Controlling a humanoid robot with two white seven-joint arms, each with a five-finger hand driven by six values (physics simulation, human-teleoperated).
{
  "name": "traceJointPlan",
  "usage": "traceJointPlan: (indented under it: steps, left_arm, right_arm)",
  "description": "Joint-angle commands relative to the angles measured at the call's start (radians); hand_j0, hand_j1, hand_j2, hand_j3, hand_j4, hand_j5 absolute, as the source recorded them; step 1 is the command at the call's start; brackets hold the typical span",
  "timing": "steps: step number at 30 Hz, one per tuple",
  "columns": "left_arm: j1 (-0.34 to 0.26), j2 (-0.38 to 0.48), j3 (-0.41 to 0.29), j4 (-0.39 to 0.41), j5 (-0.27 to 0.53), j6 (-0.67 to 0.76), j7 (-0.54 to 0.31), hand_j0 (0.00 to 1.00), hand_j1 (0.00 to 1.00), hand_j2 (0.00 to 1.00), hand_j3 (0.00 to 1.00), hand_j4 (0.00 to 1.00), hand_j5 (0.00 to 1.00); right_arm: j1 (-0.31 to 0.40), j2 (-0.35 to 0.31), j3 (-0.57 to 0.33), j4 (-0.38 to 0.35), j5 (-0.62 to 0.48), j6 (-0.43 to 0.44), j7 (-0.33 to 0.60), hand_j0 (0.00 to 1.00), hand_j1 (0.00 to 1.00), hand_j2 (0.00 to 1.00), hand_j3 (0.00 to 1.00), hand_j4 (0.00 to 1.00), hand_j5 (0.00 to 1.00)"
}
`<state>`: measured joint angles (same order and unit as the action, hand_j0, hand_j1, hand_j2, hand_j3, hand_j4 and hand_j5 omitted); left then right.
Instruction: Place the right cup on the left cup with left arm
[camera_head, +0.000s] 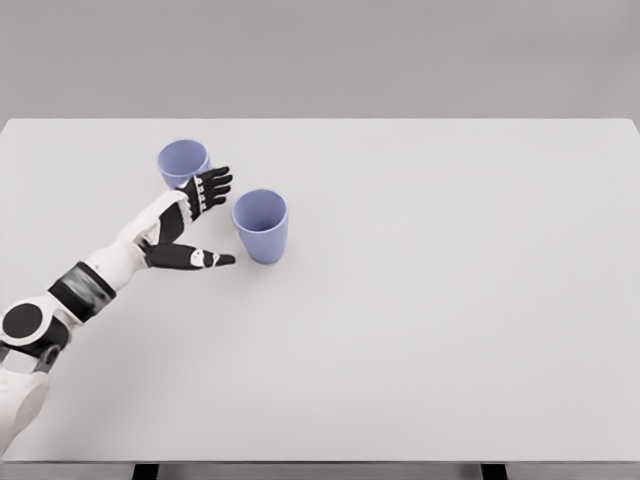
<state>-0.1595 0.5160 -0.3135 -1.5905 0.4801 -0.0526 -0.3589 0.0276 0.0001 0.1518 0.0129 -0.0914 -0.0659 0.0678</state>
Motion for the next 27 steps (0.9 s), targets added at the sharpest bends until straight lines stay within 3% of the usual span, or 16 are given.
traceJointPlan:
  steps: [1,27]
  left_arm:
    - [0.000,-0.007,-0.003,0.007,0.005,0.000,0.000,1.00,1.00,1.00,1.00,1.00,1.00]
    - [-0.089,-0.062,-0.101,0.101,0.003,0.002,0.000,1.00,1.00,1.00,1.00,1.00,1.00]
  right_arm:
    - [0.000,0.000,0.000,-0.001,-0.001,0.000,0.001,1.00,1.00,1.00,1.00,1.00,1.00]
    - [0.000,0.000,0.000,-0.001,0.001,0.000,0.001,1.00,1.00,1.00,1.00,1.00,1.00]
